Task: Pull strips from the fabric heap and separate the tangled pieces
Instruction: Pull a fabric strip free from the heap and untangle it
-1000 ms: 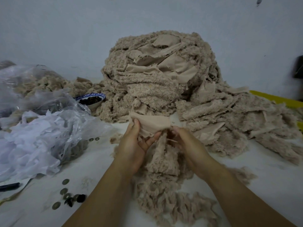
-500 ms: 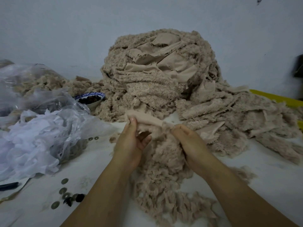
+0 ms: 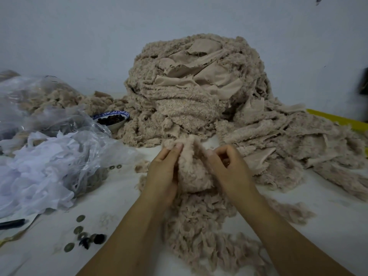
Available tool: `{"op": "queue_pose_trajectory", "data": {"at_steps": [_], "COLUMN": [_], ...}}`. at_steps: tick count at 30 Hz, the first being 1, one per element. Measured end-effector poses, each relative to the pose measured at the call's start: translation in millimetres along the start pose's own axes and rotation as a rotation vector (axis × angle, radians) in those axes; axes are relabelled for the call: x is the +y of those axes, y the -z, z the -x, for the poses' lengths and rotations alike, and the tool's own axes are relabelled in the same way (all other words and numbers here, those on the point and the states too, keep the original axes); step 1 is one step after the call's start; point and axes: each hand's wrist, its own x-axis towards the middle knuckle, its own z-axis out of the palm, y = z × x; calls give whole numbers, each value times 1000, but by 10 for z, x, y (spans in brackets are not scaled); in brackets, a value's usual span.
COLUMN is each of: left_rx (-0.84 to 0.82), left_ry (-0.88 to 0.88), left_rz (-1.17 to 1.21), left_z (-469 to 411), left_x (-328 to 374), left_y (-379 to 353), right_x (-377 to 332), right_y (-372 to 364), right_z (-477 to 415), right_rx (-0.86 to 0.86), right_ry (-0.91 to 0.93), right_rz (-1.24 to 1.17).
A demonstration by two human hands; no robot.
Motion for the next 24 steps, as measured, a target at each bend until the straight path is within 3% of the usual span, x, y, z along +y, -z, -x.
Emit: {"op": "queue_pose_trajectory", "data": {"at_steps": [2,4,7,10,12,15,18,20,24], "left_rx": [12,30,-5,4,41,130,205,215,146], "left_ry": [18,45,35,-24,-42,-30,-9,9,74], "left_rz": [79,154,251,250,276,365,332,269,190], "left_z": [-15,-23,-38,-54,-71,-105,-129,-126,-88], "left_x": [6,8,15,68,84,68,38,39,22], "left_y": [11,14,16,34,65,103,124,125,95], "right_x": [-29,-2,81,126,110,57,72,115,56], "right_y": [-49,-146,-172,-46,28,103,124,136,100], "right_z": [39,60,15,-51,-94,-152,-153,-173,-102], "right_rx": [-138,-249,-231,-136,-108,-64,6,37,-79], "right_ry": [77,131,152,-159,-446,-729,-885,-817,-315], "right_rz": [72,313,421,81,-363,-952,-1166,-1094,-325]}}
